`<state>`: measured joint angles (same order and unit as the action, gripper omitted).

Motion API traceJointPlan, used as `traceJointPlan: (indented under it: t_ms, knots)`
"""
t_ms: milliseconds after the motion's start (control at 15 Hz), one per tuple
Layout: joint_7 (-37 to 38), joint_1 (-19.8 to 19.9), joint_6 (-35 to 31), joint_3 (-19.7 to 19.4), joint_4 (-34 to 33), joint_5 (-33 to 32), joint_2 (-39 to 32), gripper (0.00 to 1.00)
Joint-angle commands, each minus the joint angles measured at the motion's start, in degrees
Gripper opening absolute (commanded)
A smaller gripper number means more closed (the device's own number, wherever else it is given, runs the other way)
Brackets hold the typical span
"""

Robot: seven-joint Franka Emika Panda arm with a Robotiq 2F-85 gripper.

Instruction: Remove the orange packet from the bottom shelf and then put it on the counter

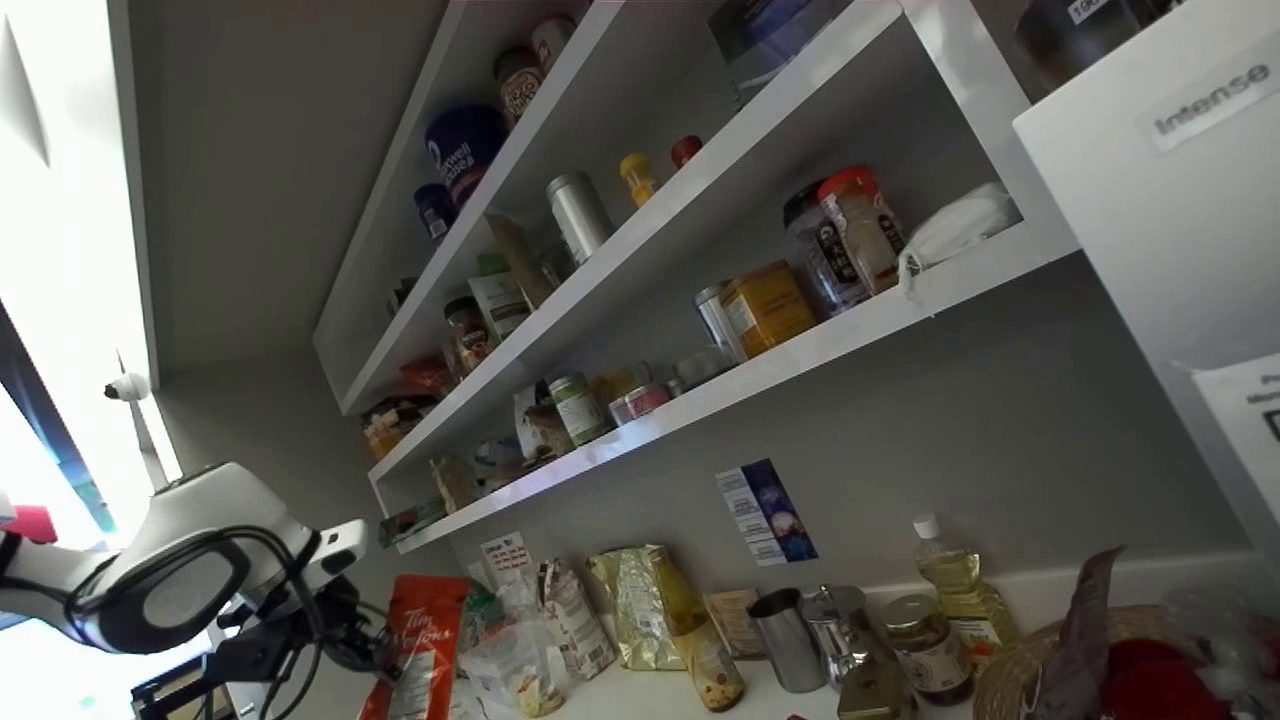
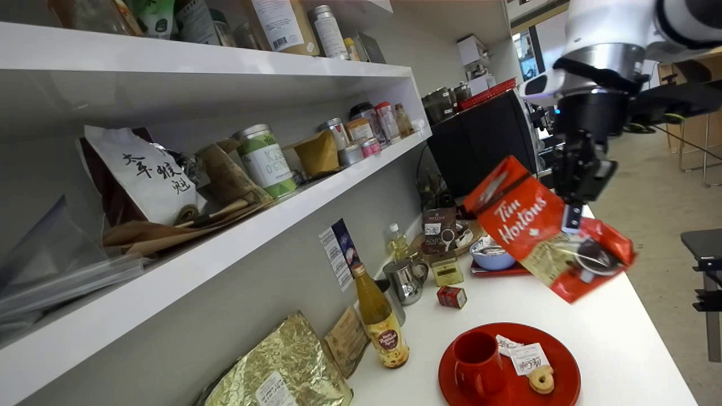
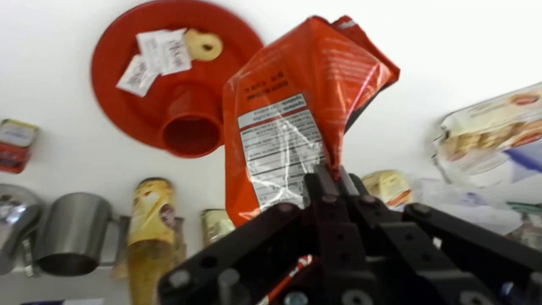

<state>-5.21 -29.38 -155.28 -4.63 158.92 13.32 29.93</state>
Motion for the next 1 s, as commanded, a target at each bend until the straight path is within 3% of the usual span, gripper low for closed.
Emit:
traceJointPlan:
  t_ms: [0,333,667,933]
  knots:
    - [-5.52,-10.91,-0.43,2.00,0.35,11.41,-3.08,0.01]
    - [-8.74,-25.56,-7.79,6.66,0.54,24.26,-13.47,0.01]
    - [-14.77,-38.07,-25.06,8.65,-1.74,40.36,-30.02,0.01]
    - [-15.37,-39.80,-31.29,11.45,-6.95,46.94,-37.68,0.01]
